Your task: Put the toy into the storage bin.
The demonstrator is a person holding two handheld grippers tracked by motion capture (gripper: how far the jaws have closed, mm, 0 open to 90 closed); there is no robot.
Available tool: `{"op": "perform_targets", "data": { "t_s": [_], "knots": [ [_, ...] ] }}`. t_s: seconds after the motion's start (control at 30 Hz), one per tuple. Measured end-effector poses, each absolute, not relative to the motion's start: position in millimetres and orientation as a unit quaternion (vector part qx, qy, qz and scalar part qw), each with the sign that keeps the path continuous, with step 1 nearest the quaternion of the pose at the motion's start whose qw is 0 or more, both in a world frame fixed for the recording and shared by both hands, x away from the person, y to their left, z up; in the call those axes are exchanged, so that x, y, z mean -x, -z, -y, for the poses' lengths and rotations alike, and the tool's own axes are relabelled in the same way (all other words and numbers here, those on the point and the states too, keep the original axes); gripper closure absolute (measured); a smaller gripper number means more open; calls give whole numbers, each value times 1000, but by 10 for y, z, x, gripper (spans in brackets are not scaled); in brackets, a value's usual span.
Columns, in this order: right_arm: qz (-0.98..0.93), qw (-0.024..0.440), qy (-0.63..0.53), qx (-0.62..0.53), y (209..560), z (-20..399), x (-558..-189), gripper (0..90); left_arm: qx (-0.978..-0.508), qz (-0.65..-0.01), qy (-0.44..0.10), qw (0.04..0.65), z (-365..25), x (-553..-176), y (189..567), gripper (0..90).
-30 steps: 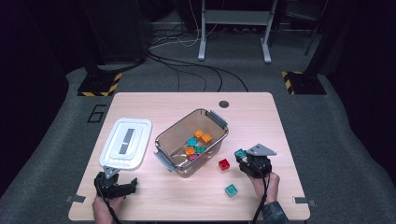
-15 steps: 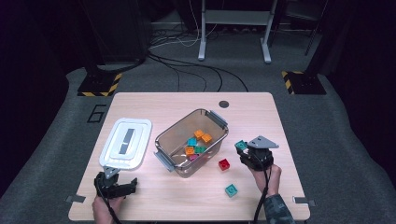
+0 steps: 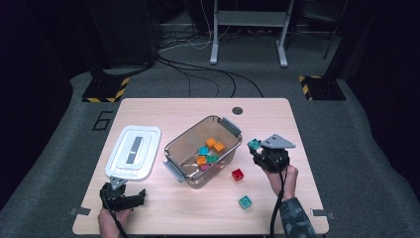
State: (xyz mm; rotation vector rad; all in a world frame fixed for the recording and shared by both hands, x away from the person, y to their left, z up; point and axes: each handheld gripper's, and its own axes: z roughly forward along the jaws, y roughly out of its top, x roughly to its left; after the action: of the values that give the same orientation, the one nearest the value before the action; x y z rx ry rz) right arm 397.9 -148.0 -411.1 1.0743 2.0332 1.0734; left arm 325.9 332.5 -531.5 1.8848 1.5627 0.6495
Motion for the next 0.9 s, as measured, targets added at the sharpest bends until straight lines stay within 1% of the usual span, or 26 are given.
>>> {"op": "perform_targets", "data": {
  "t_s": [0.63,0.9],
  "knots": [
    [-758,312,-419,-391,3892,1417,-4093,583,-710,-588,-245,299,-3326,-3259,5315,0],
    [-761,310,-425,-380,3846,1286,-4171,583,-710,-588,-244,299,-3325,-3259,5315,0]
  ]
}}
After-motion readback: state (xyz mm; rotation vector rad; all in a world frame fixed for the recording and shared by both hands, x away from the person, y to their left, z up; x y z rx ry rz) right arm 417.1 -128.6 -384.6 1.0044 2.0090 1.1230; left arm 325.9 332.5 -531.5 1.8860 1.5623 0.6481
